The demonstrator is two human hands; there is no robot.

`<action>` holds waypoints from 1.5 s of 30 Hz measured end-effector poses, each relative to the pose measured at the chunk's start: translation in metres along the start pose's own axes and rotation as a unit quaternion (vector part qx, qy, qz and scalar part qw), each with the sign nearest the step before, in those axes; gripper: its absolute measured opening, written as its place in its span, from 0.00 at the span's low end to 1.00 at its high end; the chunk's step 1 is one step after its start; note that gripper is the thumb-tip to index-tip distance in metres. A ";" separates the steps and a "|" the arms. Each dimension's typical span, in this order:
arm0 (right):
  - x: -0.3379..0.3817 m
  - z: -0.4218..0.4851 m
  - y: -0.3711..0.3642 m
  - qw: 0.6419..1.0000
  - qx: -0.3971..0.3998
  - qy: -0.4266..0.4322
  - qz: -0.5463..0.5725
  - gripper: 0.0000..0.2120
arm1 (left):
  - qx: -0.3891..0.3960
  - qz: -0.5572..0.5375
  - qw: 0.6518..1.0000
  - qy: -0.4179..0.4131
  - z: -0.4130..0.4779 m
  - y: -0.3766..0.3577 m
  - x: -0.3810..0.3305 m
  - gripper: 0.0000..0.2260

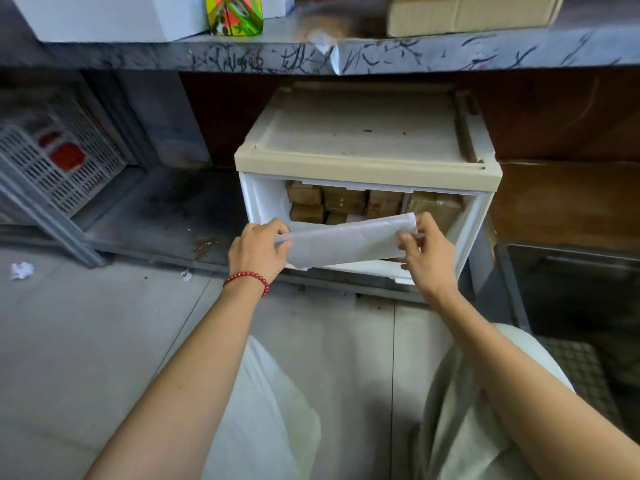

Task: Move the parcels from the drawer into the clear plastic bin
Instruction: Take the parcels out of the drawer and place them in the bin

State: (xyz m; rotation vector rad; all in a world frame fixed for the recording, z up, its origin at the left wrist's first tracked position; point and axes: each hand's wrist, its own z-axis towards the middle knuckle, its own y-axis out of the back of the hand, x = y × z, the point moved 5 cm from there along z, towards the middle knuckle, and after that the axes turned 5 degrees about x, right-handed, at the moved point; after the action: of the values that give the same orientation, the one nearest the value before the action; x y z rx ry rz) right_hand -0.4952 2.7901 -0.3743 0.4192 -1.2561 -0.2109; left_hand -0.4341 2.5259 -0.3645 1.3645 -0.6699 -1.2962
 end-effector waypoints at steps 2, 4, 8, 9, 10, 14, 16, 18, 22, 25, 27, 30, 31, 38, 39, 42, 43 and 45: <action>0.004 -0.003 0.009 1.000 -0.014 0.001 0.014 0.01 | -0.015 -0.049 0.999 -0.006 -0.009 0.008 -0.004 0.05; 0.007 -0.013 0.018 0.999 -0.031 -0.009 -0.002 0.02 | -0.012 -0.103 0.994 -0.025 -0.025 0.013 -0.008 0.05; 0.004 -0.025 0.025 0.997 -0.023 -0.061 -0.052 0.07 | -0.001 -0.271 0.963 -0.002 -0.056 0.019 -0.010 0.10; 0.003 -0.024 0.025 0.997 -0.012 -0.070 -0.038 0.09 | -0.005 -0.295 0.955 0.012 -0.061 0.020 -0.009 0.12; 0.001 -0.023 0.024 0.997 0.000 -0.080 -0.021 0.11 | -0.011 -0.312 0.950 0.025 -0.064 0.020 -0.009 0.14; -0.007 -0.021 0.018 0.992 0.052 -0.111 -0.040 0.13 | -0.024 -0.354 0.933 0.069 -0.072 0.014 -0.001 0.21; -0.012 -0.022 0.015 0.989 0.066 -0.120 -0.058 0.14 | -0.012 -0.383 0.920 0.084 -0.074 0.012 0.004 0.26; -0.014 -0.023 0.014 0.987 0.069 -0.132 -0.062 0.14 | 0.011 -0.395 0.914 0.090 -0.074 0.011 0.007 0.31; -0.021 -0.026 0.014 0.981 0.071 -0.176 -0.041 0.14 | 0.076 -0.350 0.930 0.079 -0.077 0.004 0.007 0.38; -0.024 -0.025 0.016 0.980 0.057 -0.186 -0.051 0.13 | 0.126 -0.278 0.949 0.078 -0.079 -0.004 0.005 0.47; -0.027 -0.025 0.017 0.980 0.046 -0.191 -0.039 0.13 | 0.163 -0.238 0.955 0.075 -0.080 -0.010 0.004 0.50; -0.032 -0.026 0.020 0.975 0.014 -0.221 0.002 0.19 | 0.207 -0.216 0.953 0.052 -0.081 -0.018 0.003 0.52; -0.033 -0.026 0.021 0.973 0.002 -0.229 0.013 0.22 | 0.217 -0.207 0.953 0.042 -0.081 -0.021 0.003 0.52; -0.037 -0.020 0.011 0.974 0.069 -0.214 -0.025 0.12 | 0.258 -0.162 0.952 0.031 -0.077 -0.030 0.007 0.56; -0.037 -0.020 0.009 0.973 0.083 -0.216 -0.027 0.13 | 0.261 -0.151 0.953 0.031 -0.078 -0.031 0.009 0.55; -0.035 -0.019 0.005 0.970 0.122 -0.207 -0.043 0.13 | 0.218 -0.155 0.963 0.016 -0.076 -0.029 0.010 0.40; -0.034 -0.019 0.005 0.969 0.130 -0.203 -0.046 0.13 | 0.186 -0.172 0.967 0.010 -0.074 -0.026 0.010 0.31; -0.032 -0.021 0.003 0.969 0.142 -0.201 -0.036 0.18 | 0.125 -0.201 0.971 0.011 -0.072 -0.019 0.010 0.16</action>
State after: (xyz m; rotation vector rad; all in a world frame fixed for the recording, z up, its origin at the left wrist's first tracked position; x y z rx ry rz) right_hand -0.4856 2.8087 -0.4059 0.6939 -1.6803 -0.1824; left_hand -0.3696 2.5437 -0.3981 1.7855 -0.5729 -1.5504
